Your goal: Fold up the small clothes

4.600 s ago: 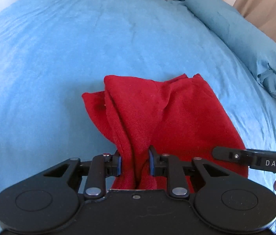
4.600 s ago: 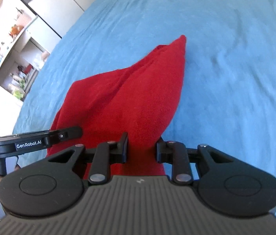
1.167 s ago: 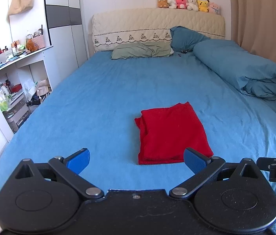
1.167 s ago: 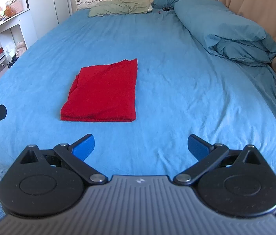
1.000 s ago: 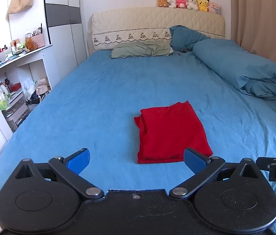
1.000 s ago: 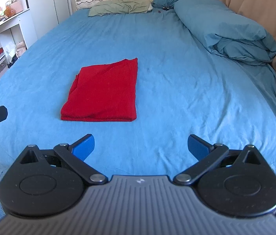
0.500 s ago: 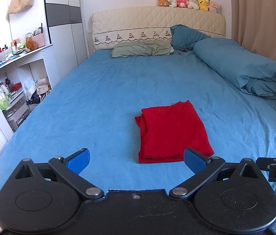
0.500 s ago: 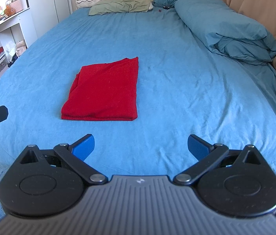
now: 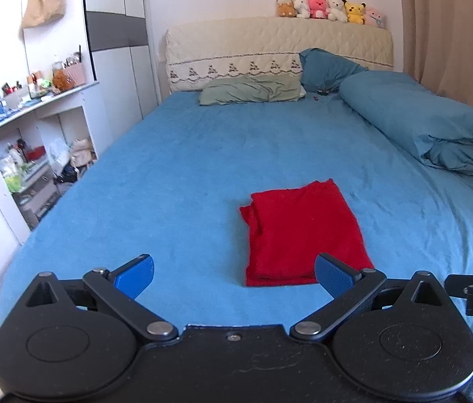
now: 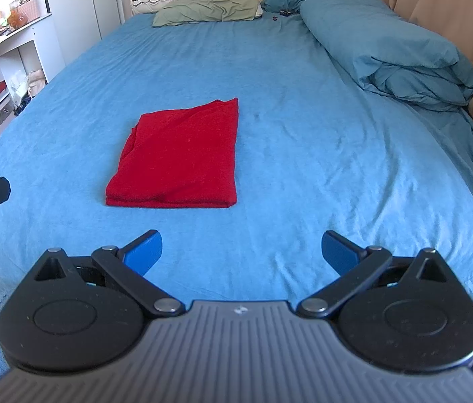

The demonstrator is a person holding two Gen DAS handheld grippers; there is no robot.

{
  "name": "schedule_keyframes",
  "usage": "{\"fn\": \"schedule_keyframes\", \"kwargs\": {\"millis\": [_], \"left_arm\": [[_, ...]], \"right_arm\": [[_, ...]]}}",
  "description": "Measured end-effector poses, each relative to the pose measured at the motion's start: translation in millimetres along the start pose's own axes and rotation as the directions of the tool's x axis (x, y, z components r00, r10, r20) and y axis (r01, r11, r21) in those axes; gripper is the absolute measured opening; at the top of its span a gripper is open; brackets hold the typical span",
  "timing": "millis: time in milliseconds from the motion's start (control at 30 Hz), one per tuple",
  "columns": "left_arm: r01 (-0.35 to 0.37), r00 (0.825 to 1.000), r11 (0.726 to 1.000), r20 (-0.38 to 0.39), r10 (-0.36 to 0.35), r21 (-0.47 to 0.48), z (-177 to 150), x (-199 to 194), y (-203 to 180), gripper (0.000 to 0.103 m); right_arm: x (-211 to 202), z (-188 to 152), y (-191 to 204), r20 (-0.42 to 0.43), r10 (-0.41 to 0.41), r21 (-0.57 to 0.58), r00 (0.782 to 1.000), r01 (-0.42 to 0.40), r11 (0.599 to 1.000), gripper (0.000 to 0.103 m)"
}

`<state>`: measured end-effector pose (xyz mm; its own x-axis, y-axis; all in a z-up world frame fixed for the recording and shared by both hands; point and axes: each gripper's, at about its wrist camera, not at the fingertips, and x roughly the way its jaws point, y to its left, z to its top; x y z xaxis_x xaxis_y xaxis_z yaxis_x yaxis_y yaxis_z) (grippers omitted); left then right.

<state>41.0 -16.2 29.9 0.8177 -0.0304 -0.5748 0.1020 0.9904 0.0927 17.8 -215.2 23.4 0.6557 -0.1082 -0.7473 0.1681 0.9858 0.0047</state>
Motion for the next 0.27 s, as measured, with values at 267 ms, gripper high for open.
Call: {"fn": "schedule_keyframes", "kwargs": {"millis": [267], "left_arm": [[-0.004, 1.000, 1.000, 0.008, 0.004, 0.012, -0.7, 3.5, 1.1, 0.103]], "right_arm": [[1.8, 0.6, 0.7, -0.003, 0.000, 0.001, 1.000, 0.000, 1.000, 0.103]]}}
